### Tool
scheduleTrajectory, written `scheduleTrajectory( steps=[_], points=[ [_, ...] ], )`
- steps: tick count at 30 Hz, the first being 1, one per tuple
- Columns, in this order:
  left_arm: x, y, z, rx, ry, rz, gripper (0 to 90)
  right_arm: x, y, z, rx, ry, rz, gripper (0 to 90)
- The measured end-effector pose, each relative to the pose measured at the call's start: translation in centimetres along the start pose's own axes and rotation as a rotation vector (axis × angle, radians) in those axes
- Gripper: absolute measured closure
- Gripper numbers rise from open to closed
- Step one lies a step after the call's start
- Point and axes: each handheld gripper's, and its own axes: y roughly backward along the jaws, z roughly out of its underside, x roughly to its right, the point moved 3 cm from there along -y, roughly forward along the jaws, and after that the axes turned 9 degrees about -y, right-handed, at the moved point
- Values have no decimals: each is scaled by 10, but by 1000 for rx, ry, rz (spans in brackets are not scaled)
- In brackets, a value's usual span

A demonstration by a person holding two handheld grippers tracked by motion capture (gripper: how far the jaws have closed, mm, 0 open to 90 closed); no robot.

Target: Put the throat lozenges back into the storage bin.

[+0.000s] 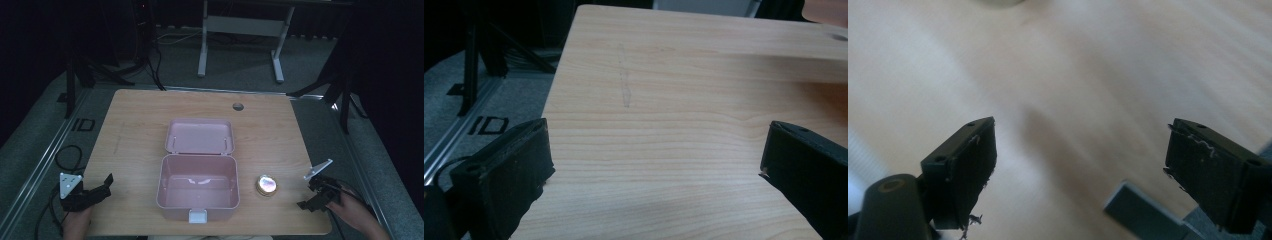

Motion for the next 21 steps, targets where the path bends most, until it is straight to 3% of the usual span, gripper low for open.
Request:
scheduleTrajectory(
  steps=[3,8,9,13,18,19,20,21],
  points=[
    [0,0,0,0,-2,-1,7,-7,0,-4,-99,60,-13,127],
    [-1,1,0,5,3,0,7,-13,3,-11,-163,122,-2,127],
    [-1,1,0,4,3,-1,7,-17,5,-15,-214,137,-11,127],
    [-1,1,0,6,5,6,7,-22,4,-22,-299,196,-6,134],
    [-2,1,0,8,6,7,7,-29,2,-30,-320,307,24,138],
    [-2,1,0,8,6,7,7,-29,2,-30,-320,307,24,138],
    [-2,1,0,8,7,8,7,-31,2,-32,-314,334,22,138],
    [-2,1,0,9,7,7,7,-36,1,-35,-280,400,46,138]
  ],
)
